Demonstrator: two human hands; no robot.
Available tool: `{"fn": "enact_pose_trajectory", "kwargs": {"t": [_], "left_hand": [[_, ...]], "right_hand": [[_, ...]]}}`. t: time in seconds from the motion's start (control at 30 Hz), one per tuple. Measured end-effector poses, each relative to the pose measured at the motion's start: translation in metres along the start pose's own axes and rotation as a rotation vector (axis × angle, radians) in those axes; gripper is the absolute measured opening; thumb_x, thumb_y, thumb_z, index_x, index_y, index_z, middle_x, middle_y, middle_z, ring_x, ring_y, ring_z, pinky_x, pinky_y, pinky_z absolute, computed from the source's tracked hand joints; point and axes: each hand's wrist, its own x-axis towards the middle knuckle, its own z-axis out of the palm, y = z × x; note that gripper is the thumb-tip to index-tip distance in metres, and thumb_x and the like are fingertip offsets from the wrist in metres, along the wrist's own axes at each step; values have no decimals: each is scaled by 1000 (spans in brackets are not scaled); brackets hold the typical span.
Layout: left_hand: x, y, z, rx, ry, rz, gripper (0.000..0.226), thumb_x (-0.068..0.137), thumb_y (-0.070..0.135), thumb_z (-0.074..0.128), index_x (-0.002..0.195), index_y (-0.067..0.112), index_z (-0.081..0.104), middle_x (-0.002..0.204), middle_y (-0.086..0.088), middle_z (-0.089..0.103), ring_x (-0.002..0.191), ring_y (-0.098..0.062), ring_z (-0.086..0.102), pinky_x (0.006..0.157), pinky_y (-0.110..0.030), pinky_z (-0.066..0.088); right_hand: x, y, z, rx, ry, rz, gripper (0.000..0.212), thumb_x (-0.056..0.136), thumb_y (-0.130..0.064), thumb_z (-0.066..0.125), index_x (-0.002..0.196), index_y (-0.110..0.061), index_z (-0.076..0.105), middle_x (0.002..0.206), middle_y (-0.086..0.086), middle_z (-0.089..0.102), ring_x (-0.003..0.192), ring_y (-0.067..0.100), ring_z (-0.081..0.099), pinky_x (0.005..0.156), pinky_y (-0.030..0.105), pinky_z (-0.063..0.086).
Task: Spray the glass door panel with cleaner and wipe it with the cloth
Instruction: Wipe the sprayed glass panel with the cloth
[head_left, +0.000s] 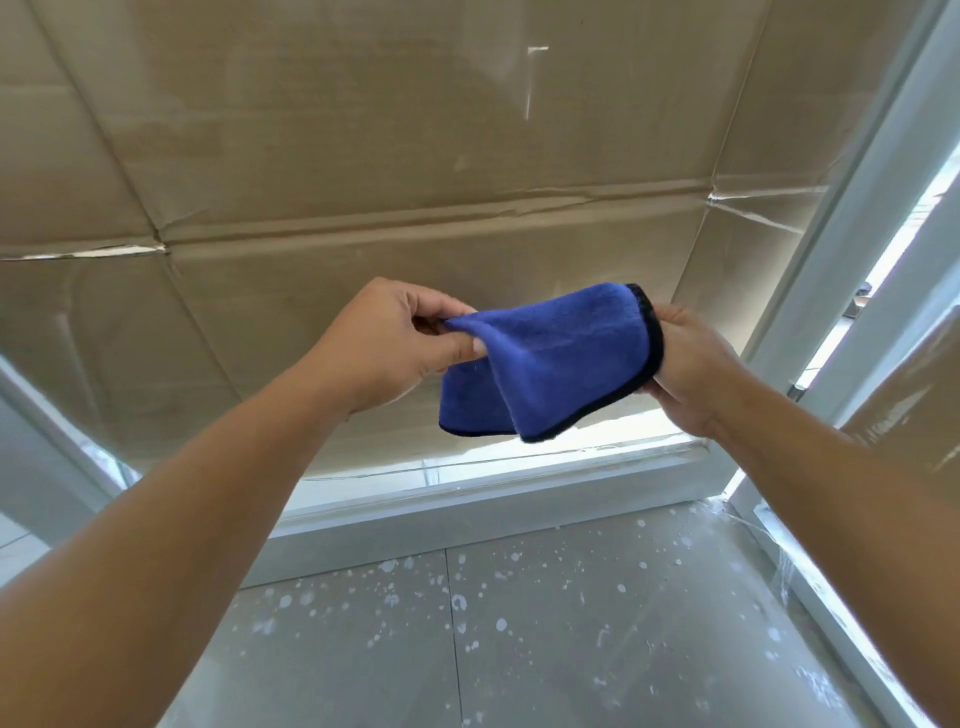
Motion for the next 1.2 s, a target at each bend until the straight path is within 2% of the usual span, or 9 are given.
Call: {"fn": "enact_pose_trajectory", "kwargs": {"t": [0.07,0.13,0.2,0.33,0.53,0.67,0.83,0.97,1.2], "left_hand": [[0,1,6,6,15,-64,18,92,27,68,85,13,77,74,-12,70,64,-11,59,71,-31,54],[2,3,13,-35,31,-176,34,96,33,60,78,7,73,70,-7,66,59,-11,55,62,-28,49],[4,6,19,-87,37,-301,35,97,37,57,75,12,68,66,-2,63,54,-12,53,52,-23,41],[8,5,32,-228,58,-509,34,96,38,55,72,15,57,49,1,52,38,-10,45,41,-19,32],[4,-6,41,-347,4,-744,28,93,31,47,71,14,51,43,0,45,33,-12,38,37,-14,28],[4,-16,43,-425,-2,-851,28,92,31,44,69,14,48,44,-1,45,31,-11,38,35,-12,28],[5,-20,42,-474,-12,-878,31,93,33,44,67,16,48,43,0,45,31,-9,38,35,-11,27],[6,-21,37,-426,-51,-798,34,96,39,47,71,15,51,46,1,48,35,-10,42,37,-14,31],[5,-18,28,-327,-72,-677,24,92,41,64,88,17,63,53,1,51,45,-10,45,44,-19,36]], "right_hand": [[-1,0,4,-19,60,90,36,95,-3,52,66,-18,66,60,2,50,58,17,43,62,31,36],[-2,1,9,60,78,224,33,97,-13,57,69,-20,73,65,-3,63,61,15,56,65,32,51],[-3,5,17,177,35,368,25,98,-22,60,79,-20,75,72,-1,70,65,17,65,67,33,59],[-6,12,31,264,-65,581,15,91,-13,65,81,-13,75,82,9,74,70,24,70,67,31,61],[-9,25,36,161,-7,630,21,90,-2,64,71,-9,67,63,8,65,49,21,59,48,26,49],[-12,30,35,175,-15,618,22,87,-3,66,68,-13,67,66,9,62,54,24,55,52,27,47],[-13,31,36,239,-138,510,23,98,-1,55,93,-14,73,83,11,72,65,22,61,58,28,50],[-12,28,35,324,-157,426,41,101,5,46,123,-19,71,107,15,75,72,23,66,56,27,55],[-11,27,38,358,-1,329,19,95,-13,69,113,-16,65,90,3,76,74,15,69,65,30,57]]}}
